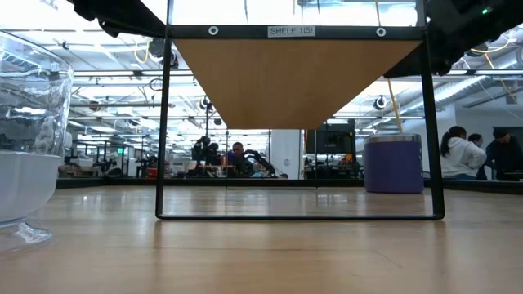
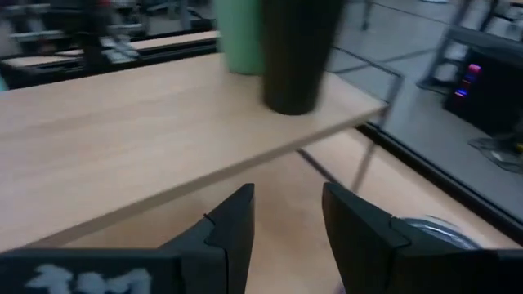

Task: Stack small to large cups/mugs on shelf
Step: Put the purple mug on the shelf

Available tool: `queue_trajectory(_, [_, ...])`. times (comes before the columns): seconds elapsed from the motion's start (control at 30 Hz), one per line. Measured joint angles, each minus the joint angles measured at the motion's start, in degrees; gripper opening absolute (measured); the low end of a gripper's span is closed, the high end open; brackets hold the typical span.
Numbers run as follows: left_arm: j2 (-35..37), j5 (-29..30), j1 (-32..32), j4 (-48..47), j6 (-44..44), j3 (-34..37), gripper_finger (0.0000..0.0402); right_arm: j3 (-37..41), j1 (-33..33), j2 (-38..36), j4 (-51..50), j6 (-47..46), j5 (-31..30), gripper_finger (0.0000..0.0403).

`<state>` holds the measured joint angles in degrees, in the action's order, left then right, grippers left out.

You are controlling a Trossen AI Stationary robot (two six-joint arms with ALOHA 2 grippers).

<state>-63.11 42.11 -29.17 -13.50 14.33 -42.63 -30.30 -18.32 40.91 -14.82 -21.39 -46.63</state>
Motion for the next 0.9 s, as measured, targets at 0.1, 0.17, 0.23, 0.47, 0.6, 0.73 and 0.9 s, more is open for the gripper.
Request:
queue_trajectory(0.1, [0.00, 0.02, 0.94, -0.02, -0.09, 0.00, 0.0065, 0.00, 4.04, -0.46, -1.85, 0.29, 0.19, 0.0137])
queue_trajectory(0.17, [0.00, -0.01, 1.63, -0.17, -0.22, 0.00, 0.0065, 0.00, 6.88, -0.59, -3.17, 0.41, 0.26, 0.0137])
queue_trajectory(0.23, [0.00, -0.02, 2.32, -0.78, -0.24, 0.01, 0.0065, 0.00, 10.00, -0.60, -4.06, 0.42, 0.58, 0.0137])
queue_trajectory(0.47, [0.00, -0.03, 4.60, -1.78, -1.00, 0.02, 0.0065, 0.00, 23.72, 0.06, -3.17, 1.08, 13.29, 0.0122])
queue_trajectory(0.6, [0.00, -0.07, 5.62, -1.81, -1.12, 0.02, 0.0065, -0.02, 32.06, 0.89, -3.00, 0.51, 20.14, 0.0109])
queue_trajectory(0.73, [0.00, -0.09, 6.18, -1.81, -1.12, 0.04, 0.0065, -1.13, 38.76, 3.25, -3.32, -1.56, 27.76, 0.0103])
queue_trajectory(0.9, [0.00, -1.11, 6.45, -2.74, -1.16, 0.04, 0.0065, -5.83, 40.66, 8.89, -5.89, -2.59, 31.91, 0.0113])
